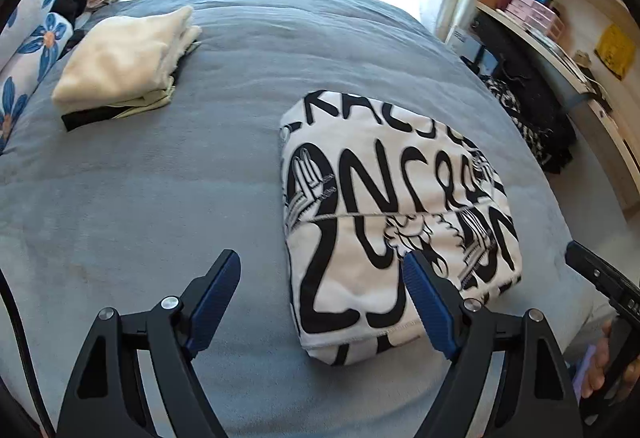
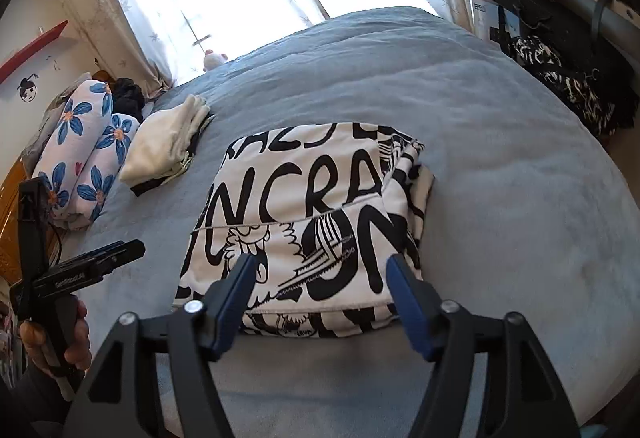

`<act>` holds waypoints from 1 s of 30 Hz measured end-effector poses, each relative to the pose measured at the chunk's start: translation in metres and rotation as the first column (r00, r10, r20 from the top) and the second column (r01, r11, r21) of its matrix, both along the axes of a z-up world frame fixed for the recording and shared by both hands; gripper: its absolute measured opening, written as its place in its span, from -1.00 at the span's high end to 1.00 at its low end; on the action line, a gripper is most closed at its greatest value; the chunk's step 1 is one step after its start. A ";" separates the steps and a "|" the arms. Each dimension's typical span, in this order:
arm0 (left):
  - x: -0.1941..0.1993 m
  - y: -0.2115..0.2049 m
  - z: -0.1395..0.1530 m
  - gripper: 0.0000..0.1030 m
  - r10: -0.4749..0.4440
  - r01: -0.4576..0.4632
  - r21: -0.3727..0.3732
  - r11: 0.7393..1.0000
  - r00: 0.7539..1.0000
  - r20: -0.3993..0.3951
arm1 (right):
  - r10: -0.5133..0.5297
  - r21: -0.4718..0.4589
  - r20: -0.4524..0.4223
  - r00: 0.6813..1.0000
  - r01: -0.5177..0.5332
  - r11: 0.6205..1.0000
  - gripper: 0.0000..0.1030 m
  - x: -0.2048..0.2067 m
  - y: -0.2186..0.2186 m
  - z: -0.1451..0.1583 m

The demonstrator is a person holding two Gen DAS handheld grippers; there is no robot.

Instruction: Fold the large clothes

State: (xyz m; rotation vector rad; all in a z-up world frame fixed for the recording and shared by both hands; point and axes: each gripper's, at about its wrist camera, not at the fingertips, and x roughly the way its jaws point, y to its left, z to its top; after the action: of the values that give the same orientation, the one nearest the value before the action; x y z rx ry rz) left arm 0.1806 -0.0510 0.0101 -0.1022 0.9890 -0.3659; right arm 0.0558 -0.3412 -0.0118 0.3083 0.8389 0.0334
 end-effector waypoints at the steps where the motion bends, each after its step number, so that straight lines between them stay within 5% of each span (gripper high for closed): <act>1: 0.003 -0.001 -0.001 -0.59 -0.008 0.008 -0.003 1.000 1.000 -0.010 | 0.005 -0.001 -0.004 1.000 -0.005 1.000 -0.34 0.002 -0.001 0.000; 12: 0.024 -0.012 -0.028 -0.59 -0.049 0.044 -0.055 0.998 0.994 -0.094 | 0.015 -0.008 -0.083 0.996 -0.015 1.000 -0.35 0.032 -0.020 -0.016; 30: 0.062 -0.045 -0.106 -0.79 -0.106 0.074 -0.119 0.990 0.951 -0.290 | 0.050 0.252 -0.239 0.970 0.012 0.968 -0.42 0.080 -0.074 -0.101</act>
State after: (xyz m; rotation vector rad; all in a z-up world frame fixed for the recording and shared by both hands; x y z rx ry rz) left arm 0.2426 -0.0959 -0.0960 -0.2146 1.2733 -0.4972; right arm 0.1358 -0.4153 -0.1127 0.5518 1.0845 0.1228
